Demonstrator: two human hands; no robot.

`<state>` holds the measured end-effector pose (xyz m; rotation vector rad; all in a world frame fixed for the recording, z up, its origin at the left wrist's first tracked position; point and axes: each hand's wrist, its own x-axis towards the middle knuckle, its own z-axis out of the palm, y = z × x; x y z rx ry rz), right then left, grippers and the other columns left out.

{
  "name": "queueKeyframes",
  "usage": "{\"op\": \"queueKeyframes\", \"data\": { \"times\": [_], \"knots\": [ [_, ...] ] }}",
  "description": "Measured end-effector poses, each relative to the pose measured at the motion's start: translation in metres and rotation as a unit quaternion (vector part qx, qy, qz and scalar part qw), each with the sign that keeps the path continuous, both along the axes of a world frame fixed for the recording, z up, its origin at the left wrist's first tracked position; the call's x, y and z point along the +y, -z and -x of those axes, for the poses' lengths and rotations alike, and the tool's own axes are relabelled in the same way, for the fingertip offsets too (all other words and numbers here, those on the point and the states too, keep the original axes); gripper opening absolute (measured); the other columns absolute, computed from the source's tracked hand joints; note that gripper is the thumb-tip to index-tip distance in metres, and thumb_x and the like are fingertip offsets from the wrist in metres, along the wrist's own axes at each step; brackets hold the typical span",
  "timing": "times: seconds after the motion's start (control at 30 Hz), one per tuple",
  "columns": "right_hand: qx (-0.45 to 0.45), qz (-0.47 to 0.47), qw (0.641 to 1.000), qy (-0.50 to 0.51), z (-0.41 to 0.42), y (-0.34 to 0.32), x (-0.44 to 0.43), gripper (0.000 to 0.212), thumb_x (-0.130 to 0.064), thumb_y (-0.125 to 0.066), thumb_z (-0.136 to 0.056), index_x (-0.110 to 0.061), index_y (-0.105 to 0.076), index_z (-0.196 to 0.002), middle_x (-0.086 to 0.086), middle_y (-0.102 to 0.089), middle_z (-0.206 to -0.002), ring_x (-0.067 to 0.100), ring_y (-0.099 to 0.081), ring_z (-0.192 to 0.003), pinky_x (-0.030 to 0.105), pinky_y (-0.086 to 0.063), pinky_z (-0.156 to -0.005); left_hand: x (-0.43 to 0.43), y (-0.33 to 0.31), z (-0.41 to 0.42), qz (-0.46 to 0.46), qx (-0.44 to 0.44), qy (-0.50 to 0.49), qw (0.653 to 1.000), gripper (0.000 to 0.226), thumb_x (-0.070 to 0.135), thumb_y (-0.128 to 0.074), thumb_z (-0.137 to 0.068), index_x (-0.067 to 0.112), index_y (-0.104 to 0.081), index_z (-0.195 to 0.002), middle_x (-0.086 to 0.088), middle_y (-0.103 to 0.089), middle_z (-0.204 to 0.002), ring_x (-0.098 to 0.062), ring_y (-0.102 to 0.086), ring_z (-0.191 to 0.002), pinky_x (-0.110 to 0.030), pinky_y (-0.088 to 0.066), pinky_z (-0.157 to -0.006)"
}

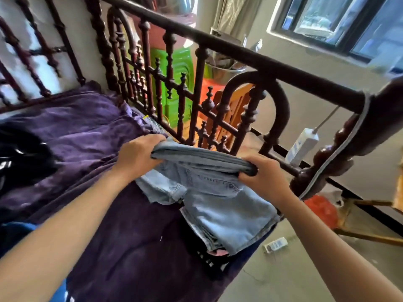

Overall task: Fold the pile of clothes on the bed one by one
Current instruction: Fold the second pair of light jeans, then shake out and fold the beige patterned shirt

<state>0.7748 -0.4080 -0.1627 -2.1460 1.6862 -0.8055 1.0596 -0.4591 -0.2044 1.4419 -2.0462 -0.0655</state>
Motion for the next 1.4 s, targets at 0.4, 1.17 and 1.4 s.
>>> {"op": "queueKeyframes", "data": {
  "times": [0.4,1.17,1.4],
  "knots": [
    [0.397,-0.240,0.882,-0.081,0.037,0.151,0.060,0.052,-0.072,-0.056,-0.069,-0.029,-0.070,-0.095,0.007,-0.063,-0.112,0.025,-0.058,-0.103,0.031,-0.049,-0.078,0.050,0.173,0.108,-0.415,-0.296,0.082,0.857,0.081,0.034,-0.050,-0.091,0.034,0.008,-0.149,-0.013,0.012,-0.157,-0.032,0.001,-0.144,-0.045,-0.017,-0.114],
    [0.368,0.016,0.811,-0.453,-0.247,0.140,0.069,0.051,-0.049,-0.037,-0.094,-0.022,-0.038,-0.138,0.006,-0.034,-0.145,0.025,-0.026,-0.136,0.043,-0.026,-0.105,0.342,0.123,-0.130,-0.315,-0.030,-0.511,0.800,0.062,0.038,-0.047,-0.094,0.024,-0.020,-0.148,0.005,-0.032,-0.148,-0.019,-0.029,-0.134,-0.027,-0.029,-0.105],
    [0.365,0.050,0.796,-0.480,-0.307,0.119,0.122,0.052,-0.049,-0.037,-0.095,-0.027,-0.032,-0.142,0.002,-0.034,-0.144,0.021,-0.026,-0.136,0.041,-0.025,-0.106,0.423,0.103,-0.162,-0.280,-0.002,-0.552,0.785,0.061,0.036,-0.045,-0.095,0.024,-0.019,-0.148,0.003,-0.028,-0.150,-0.020,-0.023,-0.137,-0.033,-0.034,-0.104]
  ]
}}
